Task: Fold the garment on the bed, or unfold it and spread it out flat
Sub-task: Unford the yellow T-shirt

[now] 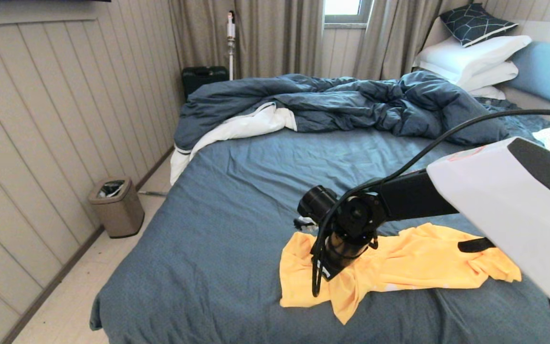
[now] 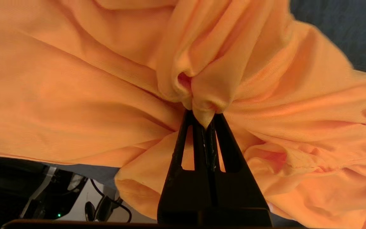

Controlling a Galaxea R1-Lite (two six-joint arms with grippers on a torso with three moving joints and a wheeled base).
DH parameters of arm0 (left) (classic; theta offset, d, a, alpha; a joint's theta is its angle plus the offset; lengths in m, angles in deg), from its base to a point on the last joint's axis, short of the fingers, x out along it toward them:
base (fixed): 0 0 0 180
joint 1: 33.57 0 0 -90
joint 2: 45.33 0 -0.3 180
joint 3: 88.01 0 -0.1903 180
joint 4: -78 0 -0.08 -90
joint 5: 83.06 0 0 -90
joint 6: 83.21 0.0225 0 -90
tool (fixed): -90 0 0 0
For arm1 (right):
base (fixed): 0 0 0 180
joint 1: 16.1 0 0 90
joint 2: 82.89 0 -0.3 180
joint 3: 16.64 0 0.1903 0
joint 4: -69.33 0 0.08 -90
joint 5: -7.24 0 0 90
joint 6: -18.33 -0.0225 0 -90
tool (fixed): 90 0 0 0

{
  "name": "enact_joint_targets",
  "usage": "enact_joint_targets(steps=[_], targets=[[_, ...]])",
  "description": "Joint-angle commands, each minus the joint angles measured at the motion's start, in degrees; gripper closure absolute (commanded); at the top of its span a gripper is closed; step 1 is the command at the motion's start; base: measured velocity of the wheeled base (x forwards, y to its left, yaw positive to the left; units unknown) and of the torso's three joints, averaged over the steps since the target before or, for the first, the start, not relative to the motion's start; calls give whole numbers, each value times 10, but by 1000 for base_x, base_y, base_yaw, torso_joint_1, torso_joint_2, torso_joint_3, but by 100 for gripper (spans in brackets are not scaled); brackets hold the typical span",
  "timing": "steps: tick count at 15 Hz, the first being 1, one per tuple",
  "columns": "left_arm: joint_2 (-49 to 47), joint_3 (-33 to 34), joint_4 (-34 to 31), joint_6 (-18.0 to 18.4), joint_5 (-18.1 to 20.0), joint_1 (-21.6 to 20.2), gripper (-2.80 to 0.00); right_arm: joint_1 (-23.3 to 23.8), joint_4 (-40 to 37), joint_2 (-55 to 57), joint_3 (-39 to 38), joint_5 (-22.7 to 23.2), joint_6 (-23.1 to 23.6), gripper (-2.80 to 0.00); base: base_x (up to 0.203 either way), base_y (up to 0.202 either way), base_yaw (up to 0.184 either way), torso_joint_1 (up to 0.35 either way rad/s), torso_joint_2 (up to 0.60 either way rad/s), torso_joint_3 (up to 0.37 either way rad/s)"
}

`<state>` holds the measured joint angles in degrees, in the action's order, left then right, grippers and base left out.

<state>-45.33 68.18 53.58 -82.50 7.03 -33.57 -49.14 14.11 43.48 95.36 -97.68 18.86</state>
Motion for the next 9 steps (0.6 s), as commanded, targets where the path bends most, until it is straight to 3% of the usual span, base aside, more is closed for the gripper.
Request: enact_joint_targets(steps=[1, 5, 9], targets=[[0, 0, 0, 0, 0, 0, 0, 5, -1, -19, 8, -1, 0, 0, 0, 0, 0, 0, 0, 0], [0, 0, 0, 0, 0, 0, 0, 30, -3, -42, 40, -1, 2, 0, 0, 0, 0, 0, 0, 0], [0, 0, 0, 0, 0, 0, 0, 54, -7, 0, 149, -2, 4, 0, 0, 0, 0, 0, 0, 0]])
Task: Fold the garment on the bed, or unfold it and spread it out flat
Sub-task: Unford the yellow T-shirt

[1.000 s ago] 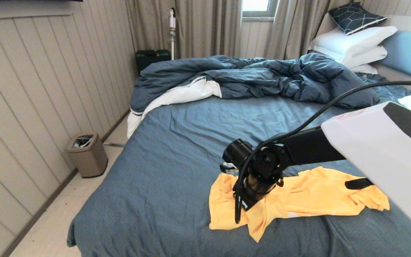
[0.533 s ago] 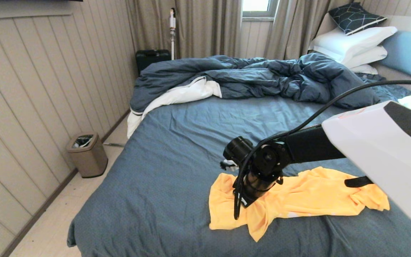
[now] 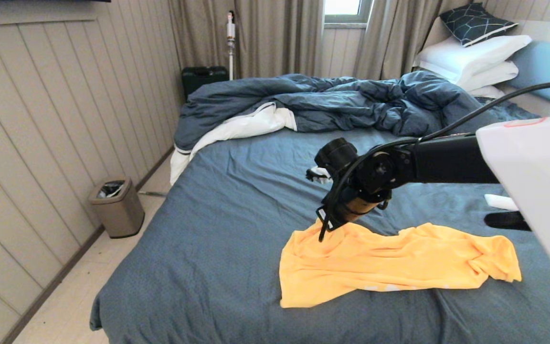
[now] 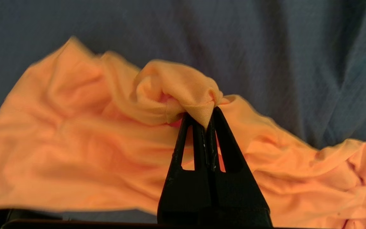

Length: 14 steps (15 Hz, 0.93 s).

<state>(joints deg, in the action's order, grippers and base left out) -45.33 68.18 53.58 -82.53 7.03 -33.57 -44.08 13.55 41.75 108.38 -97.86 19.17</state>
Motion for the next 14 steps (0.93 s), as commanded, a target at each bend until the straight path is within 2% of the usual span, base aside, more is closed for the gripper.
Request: enact_joint_targets(steps=[1, 6, 7, 10, 12, 14], targets=[[0, 0, 0, 0, 0, 0, 0, 4, -2, 29, 34, -5, 0, 0, 0, 0, 0, 0, 0, 0], [0, 0, 0, 0, 1, 0, 0, 3, 27, 102, 108, -41, 3, 0, 0, 0, 0, 0, 0, 0], [0, 0, 0, 0, 0, 0, 0, 9, 46, 117, 110, -60, -6, 0, 0, 0, 0, 0, 0, 0], [0, 0, 0, 0, 0, 0, 0, 16, 62, 124, 109, -76, -19, 0, 0, 0, 0, 0, 0, 0], [0, 0, 0, 0, 1, 0, 0, 41, 133, 147, 109, -128, -47, 0, 0, 0, 0, 0, 0, 0], [0, 0, 0, 0, 0, 0, 0, 40, 134, 155, 109, -123, -48, 0, 0, 0, 0, 0, 0, 0]])
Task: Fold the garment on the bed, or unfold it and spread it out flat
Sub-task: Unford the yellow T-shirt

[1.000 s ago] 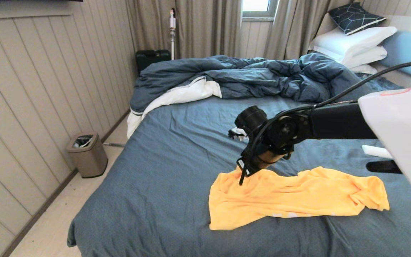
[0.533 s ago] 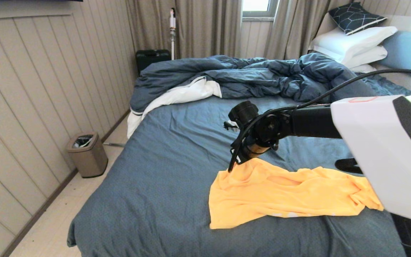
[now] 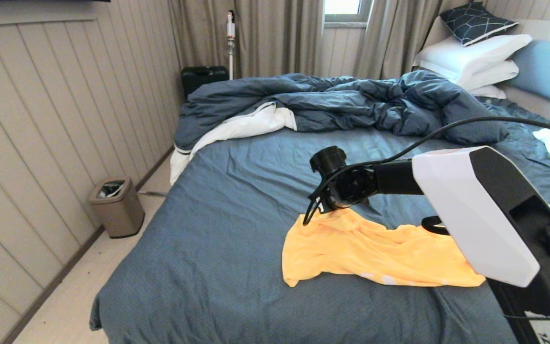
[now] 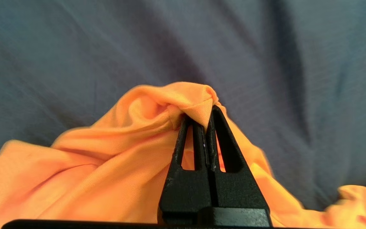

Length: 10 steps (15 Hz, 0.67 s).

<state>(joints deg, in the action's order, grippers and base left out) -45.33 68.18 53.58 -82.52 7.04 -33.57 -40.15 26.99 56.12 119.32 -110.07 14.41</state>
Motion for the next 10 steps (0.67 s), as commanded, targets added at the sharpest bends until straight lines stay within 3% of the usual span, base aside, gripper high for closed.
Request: enact_joint_targets(steps=[1, 2, 10], targets=[[0, 0, 0, 0, 1, 0, 0, -1, 5, 17, 0, -2, -2, 0, 0, 0, 0, 0, 0, 0], [0, 0, 0, 0, 0, 0, 0, -1, 16, 20, 0, -2, -2, -280, 0, 0, 0, 0, 0, 0], [0, 0, 0, 0, 0, 0, 0, 1, 19, -36, 0, 6, -7, -280, 0, 0, 0, 0, 0, 0]])
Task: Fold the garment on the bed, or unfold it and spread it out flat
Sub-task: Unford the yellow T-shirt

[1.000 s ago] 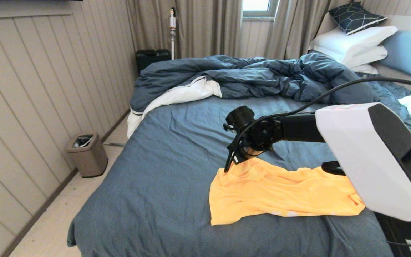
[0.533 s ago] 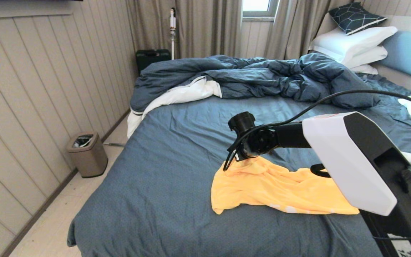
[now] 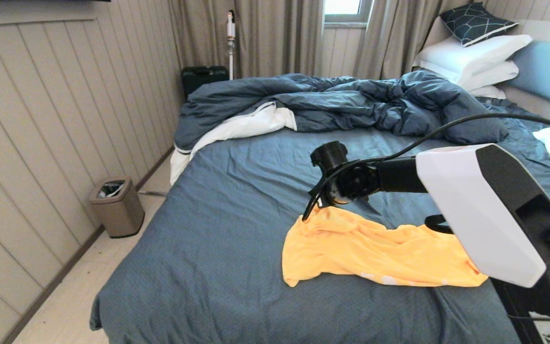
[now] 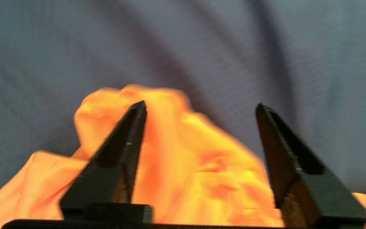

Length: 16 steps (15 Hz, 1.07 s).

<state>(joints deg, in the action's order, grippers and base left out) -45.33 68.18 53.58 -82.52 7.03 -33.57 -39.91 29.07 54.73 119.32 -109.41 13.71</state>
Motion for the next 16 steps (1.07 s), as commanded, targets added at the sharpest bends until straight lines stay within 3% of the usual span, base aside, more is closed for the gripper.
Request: enact_joint_targets(steps=[1, 6, 9, 10, 13, 16], targets=[[0, 0, 0, 0, 0, 0, 0, -1, -2, -23, 0, 0, 0, -280, 0, 0, 0, 0, 0, 0], [0, 0, 1, 0, 0, 0, 0, 3, -3, -87, -28, 5, -1, -280, 0, 0, 0, 0, 0, 0], [0, 0, 0, 0, 0, 0, 0, 0, -8, -142, -76, 40, -16, -280, 0, 0, 0, 0, 0, 0], [0, 0, 0, 0, 0, 0, 0, -1, -11, -174, -95, 56, -24, 0, 0, 0, 0, 0, 0, 0], [0, 0, 0, 0, 0, 0, 0, -2, -62, -272, -145, 99, -46, 0, 0, 0, 0, 0, 0, 0], [0, -3, -8, 0, -1, -1, 0, 6, -178, -410, -180, 142, -102, 0, 0, 0, 0, 0, 0, 0]])
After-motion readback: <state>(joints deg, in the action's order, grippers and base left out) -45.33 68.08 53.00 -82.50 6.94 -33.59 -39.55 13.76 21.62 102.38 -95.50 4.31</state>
